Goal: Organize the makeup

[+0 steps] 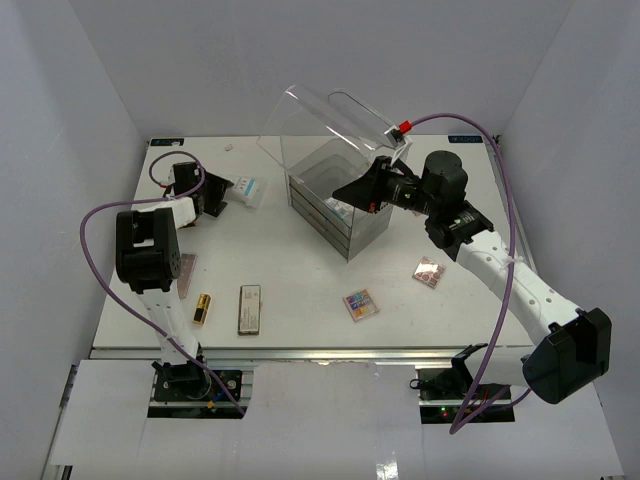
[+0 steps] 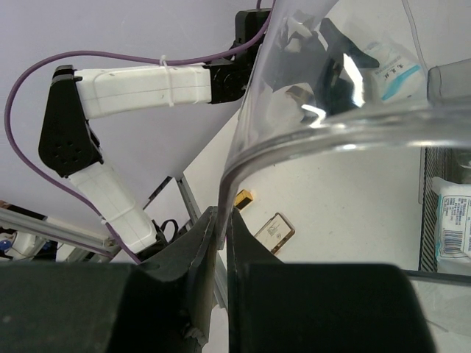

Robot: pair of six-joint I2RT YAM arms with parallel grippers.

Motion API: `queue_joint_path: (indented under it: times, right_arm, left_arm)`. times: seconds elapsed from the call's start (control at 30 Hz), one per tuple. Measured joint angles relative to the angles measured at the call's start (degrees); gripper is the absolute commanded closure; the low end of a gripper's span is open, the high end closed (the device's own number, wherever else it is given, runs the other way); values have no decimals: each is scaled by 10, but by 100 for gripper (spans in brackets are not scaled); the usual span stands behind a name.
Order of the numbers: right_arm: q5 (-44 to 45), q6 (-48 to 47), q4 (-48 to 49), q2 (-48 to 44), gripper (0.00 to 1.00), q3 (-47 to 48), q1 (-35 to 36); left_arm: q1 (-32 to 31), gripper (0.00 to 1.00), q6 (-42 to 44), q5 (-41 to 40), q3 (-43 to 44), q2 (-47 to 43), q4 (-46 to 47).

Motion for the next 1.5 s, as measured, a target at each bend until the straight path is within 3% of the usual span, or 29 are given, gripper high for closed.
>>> queue_joint_path:
  times: [0.13, 0.3, 0.37, 0.6, 0.83, 1.1, 1.23, 1.5]
  right_arm:
    - [-1, 0, 0, 0, 89, 0, -1]
    - [-3, 0, 0, 0, 89, 0, -3]
    - [-3, 0, 0, 0, 89, 0, -3]
    - [-3, 0, 0, -11, 89, -6, -7]
    - [-5, 0, -3, -27, 89, -17, -13]
    - [-8, 1, -3, -27, 89, -18, -14]
    - [-8, 1, -3, -27, 89, -18, -14]
    - [-8, 2, -3, -27, 89, -18, -15]
  left_arm:
    - [0, 53, 6, 1, 27, 26, -9]
    - [0, 94, 5, 10, 31, 28, -5]
    - [0, 99, 8, 16, 24, 26, 6]
    - [0, 100, 29, 63, -64, -39, 63]
    - [-10, 100, 92, 191, -233, -232, 161]
    - [-39, 100, 192, 335, -289, -416, 203]
    - [-66, 99, 209, 381, -286, -430, 219]
    - [-169, 99, 245, 398, -227, -343, 195]
